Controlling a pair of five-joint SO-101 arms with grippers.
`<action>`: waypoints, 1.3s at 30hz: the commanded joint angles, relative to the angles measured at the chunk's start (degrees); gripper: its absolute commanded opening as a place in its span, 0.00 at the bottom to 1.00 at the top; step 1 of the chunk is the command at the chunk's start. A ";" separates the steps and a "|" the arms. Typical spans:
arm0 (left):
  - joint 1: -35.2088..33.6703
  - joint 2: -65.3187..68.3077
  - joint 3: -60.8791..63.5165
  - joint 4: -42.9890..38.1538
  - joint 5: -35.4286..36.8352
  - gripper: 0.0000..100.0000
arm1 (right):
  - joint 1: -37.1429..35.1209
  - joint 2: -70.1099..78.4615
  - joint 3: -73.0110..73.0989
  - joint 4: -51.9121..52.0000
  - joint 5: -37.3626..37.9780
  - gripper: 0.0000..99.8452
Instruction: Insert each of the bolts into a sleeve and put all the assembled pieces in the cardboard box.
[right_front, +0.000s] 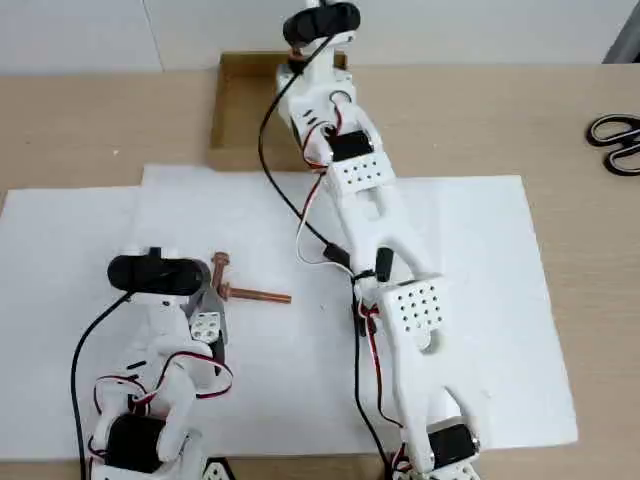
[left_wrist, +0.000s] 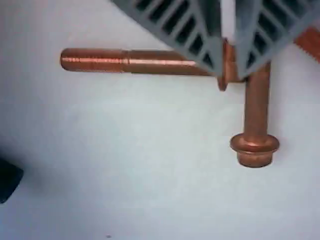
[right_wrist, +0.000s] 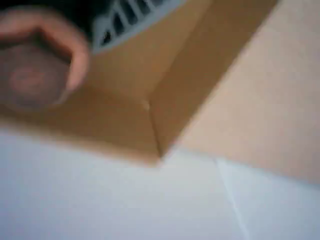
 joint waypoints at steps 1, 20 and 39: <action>-0.09 -0.53 -0.48 0.18 -0.26 0.01 | 0.13 -1.10 -5.63 4.70 -0.35 0.00; -0.09 -0.53 -0.31 0.18 -0.26 0.01 | 1.36 1.19 -11.43 16.31 -0.44 0.25; -0.09 -0.53 -0.40 -0.09 0.09 0.01 | 2.24 1.89 -30.77 68.70 1.32 0.25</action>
